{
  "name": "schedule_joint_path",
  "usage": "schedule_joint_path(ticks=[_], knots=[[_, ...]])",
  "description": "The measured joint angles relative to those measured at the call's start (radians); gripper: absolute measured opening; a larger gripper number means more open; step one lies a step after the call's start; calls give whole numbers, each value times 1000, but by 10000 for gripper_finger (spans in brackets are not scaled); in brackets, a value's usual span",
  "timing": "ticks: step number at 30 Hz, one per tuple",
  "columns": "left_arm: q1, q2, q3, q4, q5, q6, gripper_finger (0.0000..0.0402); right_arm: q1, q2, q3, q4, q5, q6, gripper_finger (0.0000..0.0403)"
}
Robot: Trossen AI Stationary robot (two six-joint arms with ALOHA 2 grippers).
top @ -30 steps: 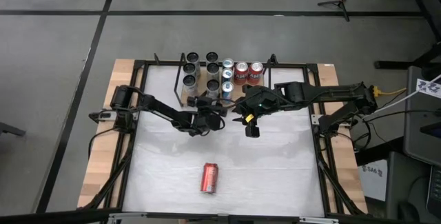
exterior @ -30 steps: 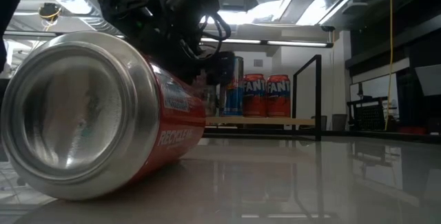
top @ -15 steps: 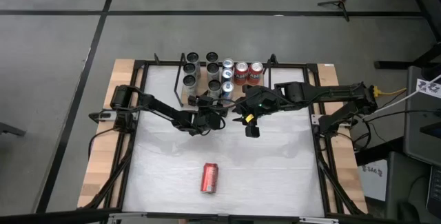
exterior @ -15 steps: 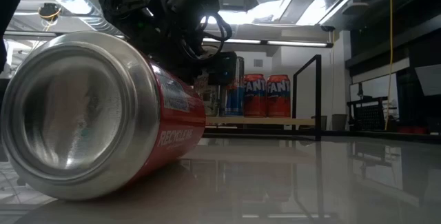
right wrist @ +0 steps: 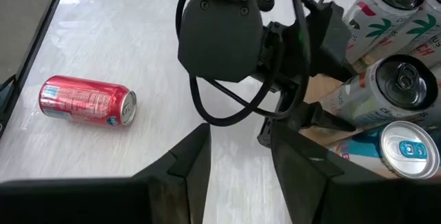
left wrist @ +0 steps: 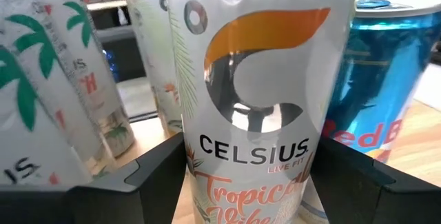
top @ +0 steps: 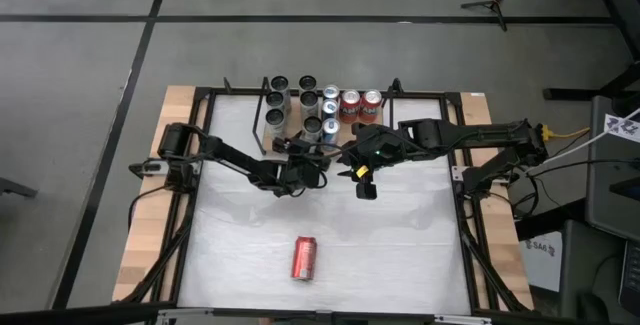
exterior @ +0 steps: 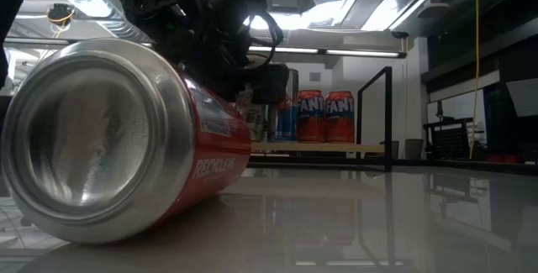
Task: Place canned beverage on shelf
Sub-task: Put the white yellow soda can on the shelf aligned with the other white yellow soda cans
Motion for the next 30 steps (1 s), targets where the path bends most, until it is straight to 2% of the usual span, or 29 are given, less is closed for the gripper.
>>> schedule_joint_path(ticks=[15, 25, 30], knots=[[0, -2, 0, 1, 14, 29, 270, 0, 0, 0, 0, 0, 0, 147], [1, -1, -2, 0, 22, 29, 336, 0, 0, 0, 0, 0, 0, 147], [-2, -2, -2, 1, 15, 29, 353, 0, 0, 0, 0, 0, 0, 147]])
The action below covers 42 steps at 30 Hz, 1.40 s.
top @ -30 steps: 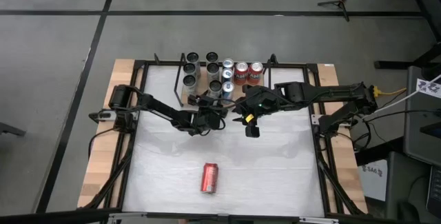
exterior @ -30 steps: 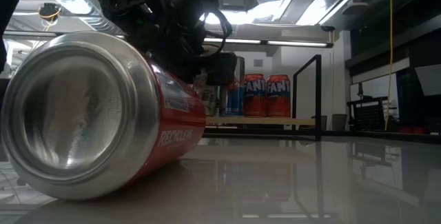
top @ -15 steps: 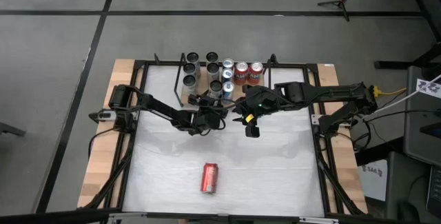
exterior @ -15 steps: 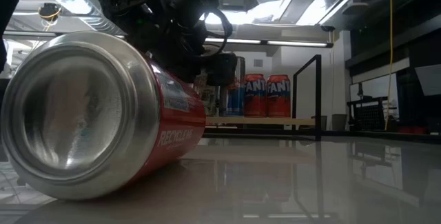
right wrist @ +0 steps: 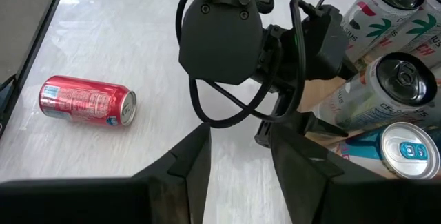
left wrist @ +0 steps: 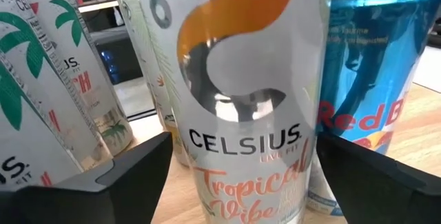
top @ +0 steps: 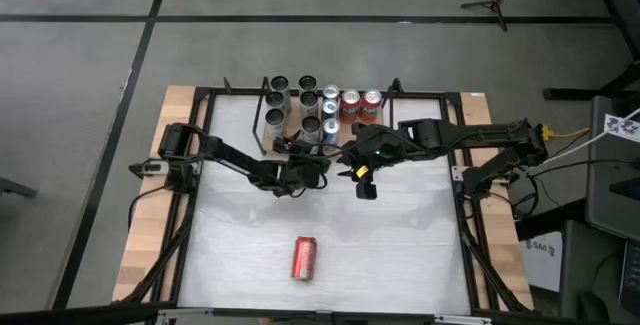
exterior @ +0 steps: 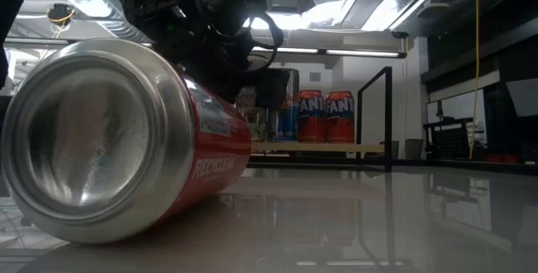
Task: Place canned beverage on shelf
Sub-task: Put the white yellow soda can on the shelf aligned with the other white yellow soda cans, then put the red soda can on the shelf
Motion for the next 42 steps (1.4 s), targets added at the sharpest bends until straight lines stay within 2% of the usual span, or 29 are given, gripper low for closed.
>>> schedule_joint_path(ticks=[5, 13, 31, 42], knots=[[-8, 0, 0, 2, -21, 0, 352, 0, 0, 0, 0, 0, 0, 147], [-30, -8, 2, 5, -143, 57, 350, 0, 0, 0, 0, 0, 0, 147], [-13, -9, 2, 7, -167, 58, 350, 0, 0, 0, 0, 0, 0, 147], [-41, -105, 5, 1, -180, 60, 350, 0, 0, 0, 2, 0, 0, 147]])
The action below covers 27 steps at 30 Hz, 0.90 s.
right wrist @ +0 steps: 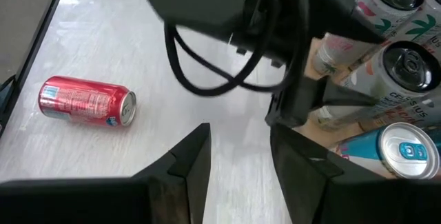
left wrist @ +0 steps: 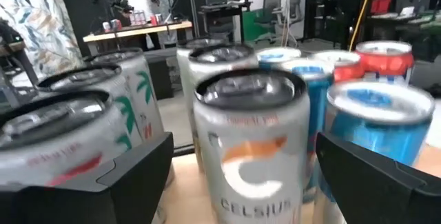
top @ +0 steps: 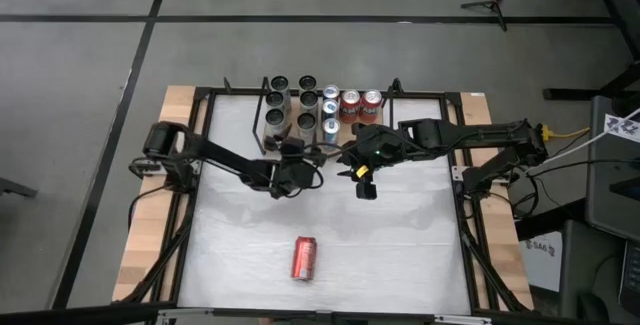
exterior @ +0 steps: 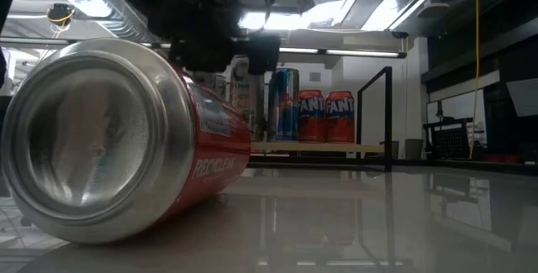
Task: Place canned beverage on shelf
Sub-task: Put the red soda can on the shelf
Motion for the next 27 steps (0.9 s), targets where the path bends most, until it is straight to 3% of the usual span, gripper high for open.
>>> schedule_joint_path(ticks=[6, 15, 21, 27], knots=[[-5, -79, 0, 4, 36, 119, 350, 0, 0, 0, -1, 0, 0, 147], [-60, -268, 0, 2, 107, 521, 350, 0, 0, 0, -2, 0, 0, 147], [-109, -411, 0, 2, 99, 718, 350, 0, 0, 0, -3, 0, 0, 147], [-136, -564, 0, -6, 19, 850, 350, 0, 0, 0, -3, 0, 0, 147]])
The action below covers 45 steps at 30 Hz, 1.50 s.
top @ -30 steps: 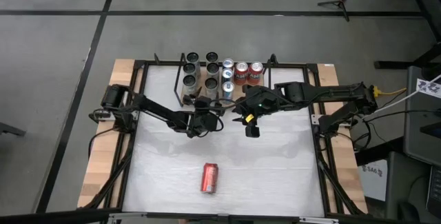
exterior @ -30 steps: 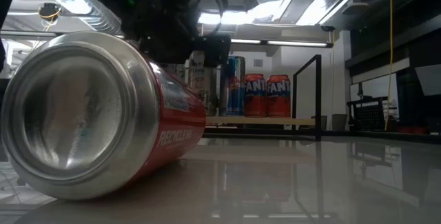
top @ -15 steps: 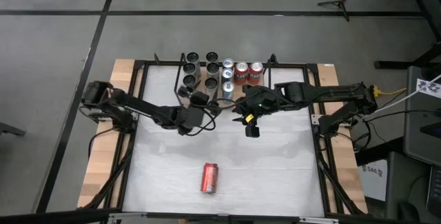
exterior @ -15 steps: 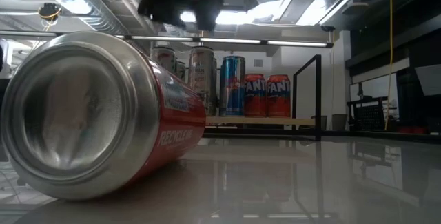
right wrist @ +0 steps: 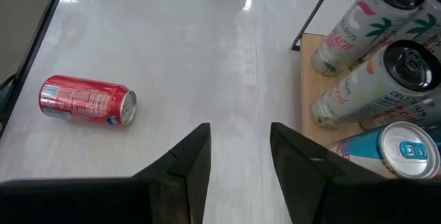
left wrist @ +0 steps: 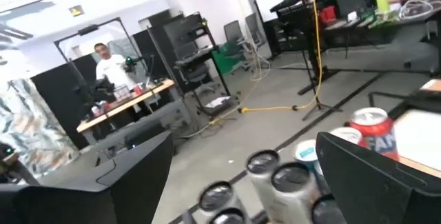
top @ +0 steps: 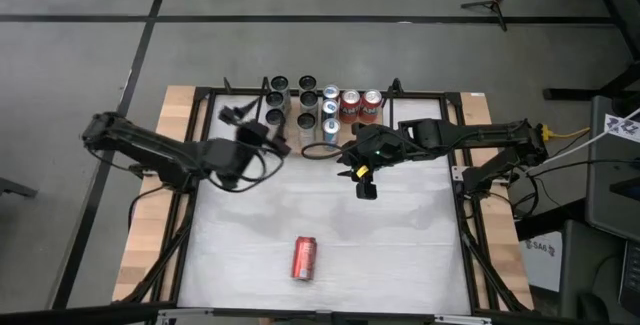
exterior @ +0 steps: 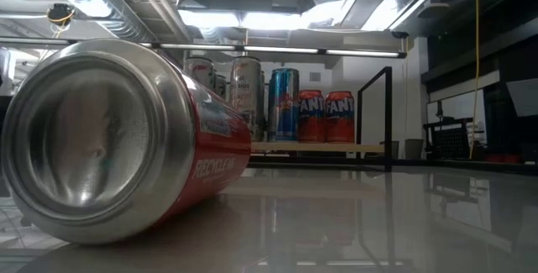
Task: Place canned beverage on shelf
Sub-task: Put the red soda can on the shelf
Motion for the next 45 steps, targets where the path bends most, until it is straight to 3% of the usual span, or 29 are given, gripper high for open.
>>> schedule_joint_path(ticks=[7, 18, 22, 30, 36, 41, 45], knots=[[-45, -149, 0, -139, 66, -20, 350, 0, 0, 0, 1, 0, 0, 147], [-101, -280, 0, -595, 493, -425, 350, 0, 0, 0, 4, 0, 23, 147], [-101, -290, 0, -721, 583, -535, 349, 0, 0, 0, 7, -9, 106, 153], [-100, -271, 0, -772, 654, -620, 349, 1, 31, 0, 24, -72, 281, 254], [-101, -270, 0, -782, 826, -677, 349, 1, 72, 0, 78, -132, 495, 322], [-113, -270, 0, -784, 952, -681, 349, 23, 88, 1, 156, -194, 561, 342], [-128, -270, 0, -784, 966, -681, 349, 58, 100, 0, 196, -203, 638, 343]])
